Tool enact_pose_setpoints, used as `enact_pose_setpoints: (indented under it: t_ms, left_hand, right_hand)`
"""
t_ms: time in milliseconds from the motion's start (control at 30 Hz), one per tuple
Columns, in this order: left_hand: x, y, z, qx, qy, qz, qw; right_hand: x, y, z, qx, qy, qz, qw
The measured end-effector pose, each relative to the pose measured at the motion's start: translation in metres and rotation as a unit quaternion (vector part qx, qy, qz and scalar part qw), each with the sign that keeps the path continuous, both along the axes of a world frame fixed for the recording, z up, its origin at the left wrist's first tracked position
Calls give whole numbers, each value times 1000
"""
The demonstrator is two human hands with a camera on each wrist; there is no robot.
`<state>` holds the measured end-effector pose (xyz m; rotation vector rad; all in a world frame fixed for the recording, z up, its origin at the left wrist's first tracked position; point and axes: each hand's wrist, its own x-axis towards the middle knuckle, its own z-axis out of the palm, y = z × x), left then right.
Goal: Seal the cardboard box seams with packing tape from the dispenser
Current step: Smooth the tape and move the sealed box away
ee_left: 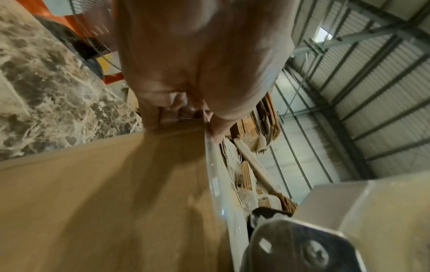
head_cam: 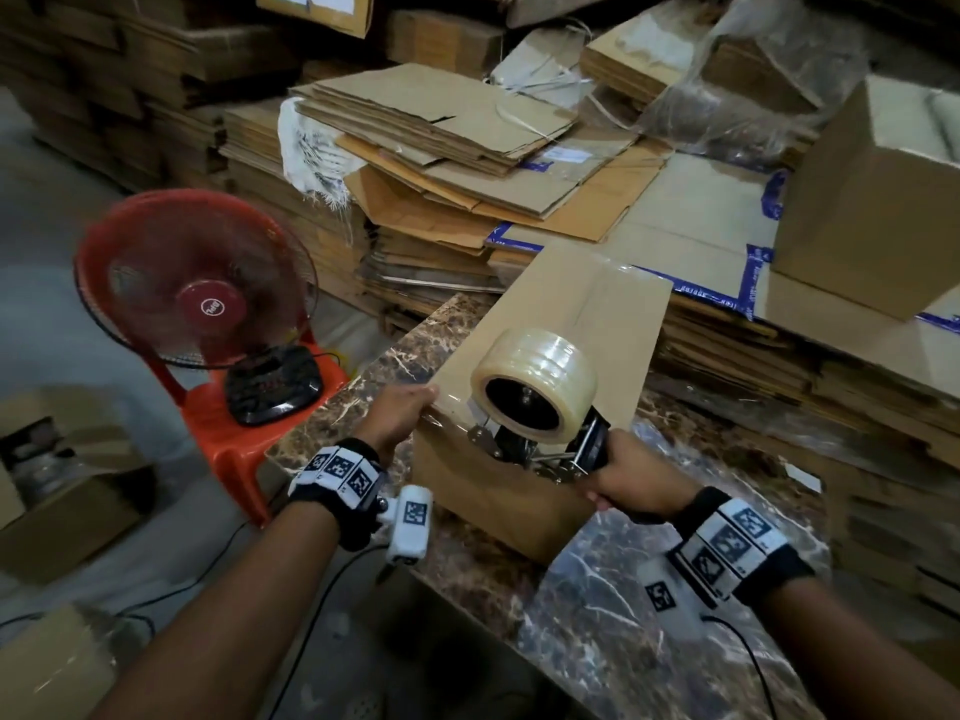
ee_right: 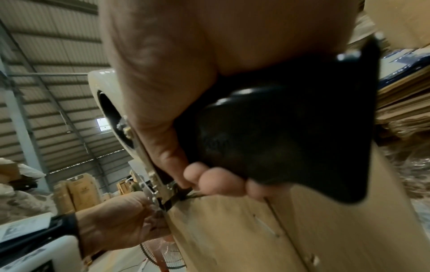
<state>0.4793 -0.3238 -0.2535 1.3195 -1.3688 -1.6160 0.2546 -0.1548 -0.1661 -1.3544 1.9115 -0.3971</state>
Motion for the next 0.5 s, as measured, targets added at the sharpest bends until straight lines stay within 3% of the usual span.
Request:
enact_pose_setpoints:
  t_ms: [233,500]
  left_hand:
    - [-7,11,7,-28,-9,66,997]
    - [-12,15,7,-59,-30,97,993]
  right_hand:
    - [-9,7,-5,-21,21,23,999]
    - [-64,76,-9,-29,10,10,999]
